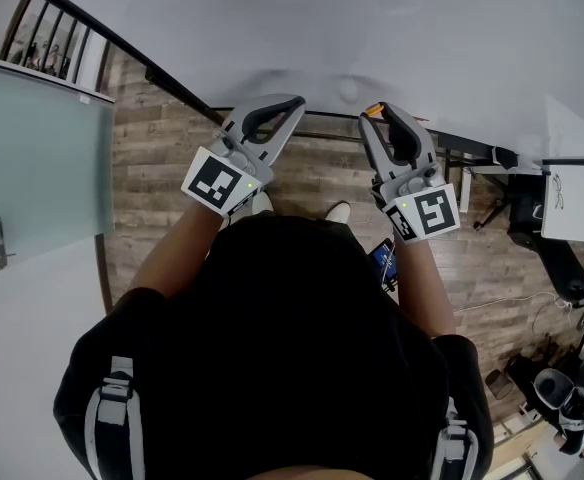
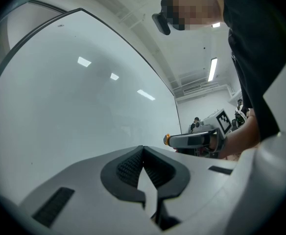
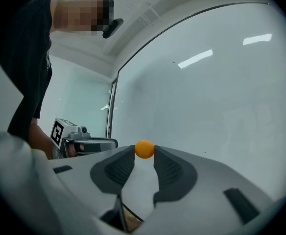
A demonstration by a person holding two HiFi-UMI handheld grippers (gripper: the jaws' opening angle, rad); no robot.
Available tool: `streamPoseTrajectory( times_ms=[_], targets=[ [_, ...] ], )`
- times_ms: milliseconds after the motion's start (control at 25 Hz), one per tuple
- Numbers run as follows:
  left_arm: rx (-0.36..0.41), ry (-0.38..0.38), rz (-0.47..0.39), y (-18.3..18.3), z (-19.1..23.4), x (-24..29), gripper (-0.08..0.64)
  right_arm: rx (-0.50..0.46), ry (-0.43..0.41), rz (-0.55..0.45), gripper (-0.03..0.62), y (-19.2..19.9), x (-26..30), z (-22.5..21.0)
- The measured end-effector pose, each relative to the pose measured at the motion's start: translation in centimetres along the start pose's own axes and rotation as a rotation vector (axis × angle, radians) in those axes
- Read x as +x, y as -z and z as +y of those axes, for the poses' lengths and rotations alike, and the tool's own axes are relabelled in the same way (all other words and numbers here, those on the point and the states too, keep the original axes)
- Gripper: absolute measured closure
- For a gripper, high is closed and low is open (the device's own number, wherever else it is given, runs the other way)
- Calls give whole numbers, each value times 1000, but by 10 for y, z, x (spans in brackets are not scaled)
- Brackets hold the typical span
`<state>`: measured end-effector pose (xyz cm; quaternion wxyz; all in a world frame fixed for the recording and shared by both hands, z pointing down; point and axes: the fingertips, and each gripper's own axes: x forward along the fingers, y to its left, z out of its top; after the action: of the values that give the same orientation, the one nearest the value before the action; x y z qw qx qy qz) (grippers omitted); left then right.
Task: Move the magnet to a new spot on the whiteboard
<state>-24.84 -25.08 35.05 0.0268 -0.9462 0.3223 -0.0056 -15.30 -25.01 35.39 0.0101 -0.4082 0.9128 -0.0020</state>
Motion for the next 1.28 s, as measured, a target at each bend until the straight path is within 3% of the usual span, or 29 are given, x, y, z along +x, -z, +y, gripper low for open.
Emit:
streamPoseTrajectory(
  times_ms=[920,1280],
  targets=[
    [-4,-6,-2,-2,6,1,557,0,-2,-12,474,-3,10,-2],
    [-3,0,-5,-5,7,-3,557,-1,36,-15,474,-4,9,-3]
  ],
)
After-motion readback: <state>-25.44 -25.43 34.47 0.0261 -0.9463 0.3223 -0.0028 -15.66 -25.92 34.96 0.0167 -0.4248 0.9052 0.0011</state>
